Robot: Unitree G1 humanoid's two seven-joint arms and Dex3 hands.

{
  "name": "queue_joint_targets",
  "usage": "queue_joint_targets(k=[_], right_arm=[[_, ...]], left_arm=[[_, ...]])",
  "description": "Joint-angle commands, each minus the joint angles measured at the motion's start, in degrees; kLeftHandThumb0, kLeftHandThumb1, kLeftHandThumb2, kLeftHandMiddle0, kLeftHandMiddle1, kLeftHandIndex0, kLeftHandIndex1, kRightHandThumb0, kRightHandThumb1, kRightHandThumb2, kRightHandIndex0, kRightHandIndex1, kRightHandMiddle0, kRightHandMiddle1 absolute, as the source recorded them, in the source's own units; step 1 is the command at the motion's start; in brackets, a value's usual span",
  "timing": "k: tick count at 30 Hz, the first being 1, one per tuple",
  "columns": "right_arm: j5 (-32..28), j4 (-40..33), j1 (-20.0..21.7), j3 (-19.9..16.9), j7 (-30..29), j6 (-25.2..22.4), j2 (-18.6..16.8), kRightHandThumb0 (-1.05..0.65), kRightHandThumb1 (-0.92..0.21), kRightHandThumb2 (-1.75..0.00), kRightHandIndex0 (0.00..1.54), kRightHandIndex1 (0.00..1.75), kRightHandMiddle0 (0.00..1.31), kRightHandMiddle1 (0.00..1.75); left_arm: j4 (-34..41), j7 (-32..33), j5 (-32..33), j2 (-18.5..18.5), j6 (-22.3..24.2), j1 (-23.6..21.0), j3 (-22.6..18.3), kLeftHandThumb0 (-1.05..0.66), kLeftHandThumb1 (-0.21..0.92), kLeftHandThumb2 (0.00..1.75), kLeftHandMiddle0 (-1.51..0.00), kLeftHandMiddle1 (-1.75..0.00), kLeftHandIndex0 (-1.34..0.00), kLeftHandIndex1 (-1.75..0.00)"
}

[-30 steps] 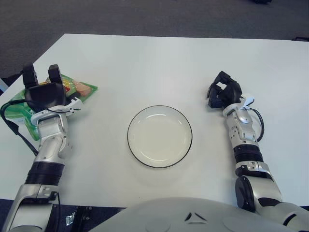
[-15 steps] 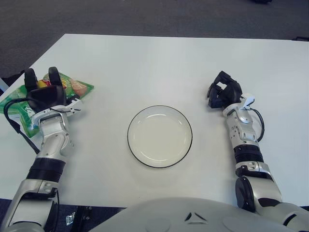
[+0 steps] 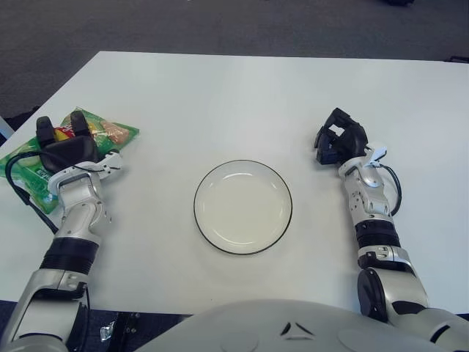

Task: Put the snack into the plate.

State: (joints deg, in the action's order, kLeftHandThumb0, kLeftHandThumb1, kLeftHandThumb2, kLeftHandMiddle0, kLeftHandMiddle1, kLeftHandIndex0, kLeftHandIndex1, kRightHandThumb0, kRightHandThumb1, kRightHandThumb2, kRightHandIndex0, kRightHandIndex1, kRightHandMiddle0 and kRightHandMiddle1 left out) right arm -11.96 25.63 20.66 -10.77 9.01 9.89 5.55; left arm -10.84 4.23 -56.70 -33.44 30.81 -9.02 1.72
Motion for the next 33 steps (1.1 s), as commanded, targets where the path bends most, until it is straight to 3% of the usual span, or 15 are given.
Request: queue_joint_targets(k=[1,3,6,13,18,22,25,29,30,31,33], right_arm=[[0.2,1.8,-5.8,0.3,-0.5,-0.9,-1.7,-0.01,0.07,-1.75,0.89,1.73,0.69,1.75],[0.2,1.6,-5.9,0.2,-0.6,-1.1,-1.8,-0.01,0.07,-1.75,0.89,1.73,0.69,1.75],[0.1,1.4,-5.9,0.2,-0.6,-1.4,-1.8,-0.01,0.07,-1.75,0.89,1.72,0.69,1.75],[0.2,0.8,-6.2,0.2,-0.7,-1.6,-1.8,-0.01,0.07,-1.75,0.9,1.71,0.69,1.75],[0.5,0.7,-6.3,0.3,-1.1,-1.6,-1.7,-0.01,0.08,-1.75,0.91,1.7,0.69,1.75],[0.5,0.5,-6.4,0.3,-1.3,-1.7,-1.8,-0.01,0.08,-1.75,0.92,1.69,0.7,1.75],[0.4,0.2,-6.6,0.3,-1.3,-2.0,-1.8,-0.01,0.08,-1.75,0.92,1.68,0.7,1.75],[0.3,0.1,-6.6,0.3,-1.3,-2.1,-1.7,-0.01,0.09,-1.75,0.93,1.67,0.7,1.75],[0.3,0.1,-6.6,0.3,-1.3,-2.1,-1.7,-0.01,0.09,-1.75,0.93,1.67,0.7,1.75],[0.3,0.1,-6.6,0.3,-1.3,-2.1,-1.7,-0.01,0.09,-1.75,0.93,1.67,0.7,1.75],[0.3,0.0,-6.7,0.3,-1.2,-2.2,-1.7,-0.01,0.09,-1.75,0.93,1.66,0.7,1.75]], left_arm=[[1.5,0.1,3.2,1.0,-0.4,1.1,-0.9,-1.05,0.92,0.93,-0.04,-0.42,0.0,-0.46],[1.6,0.1,4.0,0.9,-0.7,1.3,-0.6,-1.05,0.92,0.93,-0.01,-0.64,0.0,-0.61],[1.3,0.4,4.5,0.9,-0.7,1.4,-0.1,-1.05,0.92,0.94,0.0,-0.83,0.0,-0.75],[1.3,0.5,4.8,1.1,0.3,1.7,0.6,-1.05,0.92,1.0,0.0,-1.22,0.0,-0.88],[0.3,0.8,5.2,1.3,0.7,1.6,1.1,-1.05,0.92,1.05,0.0,-1.63,0.0,-0.93],[-1.2,2.1,6.1,1.3,-0.4,1.6,1.0,-1.05,0.92,1.07,-0.04,-1.71,0.0,-1.05],[-2.7,4.0,7.5,1.4,-2.0,1.5,0.3,-1.05,0.92,1.08,-0.08,-1.74,0.0,-1.26],[-7.6,8.1,9.7,0.9,-6.4,0.5,-0.5,-1.05,0.92,1.07,-0.26,-1.74,-0.1,-1.6],[-8.4,9.1,10.0,0.8,-7.4,0.4,-0.6,-1.05,0.92,1.04,-0.43,-1.74,-0.17,-1.65],[-8.9,10.6,10.3,0.7,-8.6,0.4,-0.6,-1.05,0.92,1.03,-0.49,-1.75,-0.2,-1.67],[-10.0,13.3,10.9,0.5,-10.9,0.4,-0.7,-1.05,0.92,0.97,-0.81,-1.75,-0.45,-1.71]])
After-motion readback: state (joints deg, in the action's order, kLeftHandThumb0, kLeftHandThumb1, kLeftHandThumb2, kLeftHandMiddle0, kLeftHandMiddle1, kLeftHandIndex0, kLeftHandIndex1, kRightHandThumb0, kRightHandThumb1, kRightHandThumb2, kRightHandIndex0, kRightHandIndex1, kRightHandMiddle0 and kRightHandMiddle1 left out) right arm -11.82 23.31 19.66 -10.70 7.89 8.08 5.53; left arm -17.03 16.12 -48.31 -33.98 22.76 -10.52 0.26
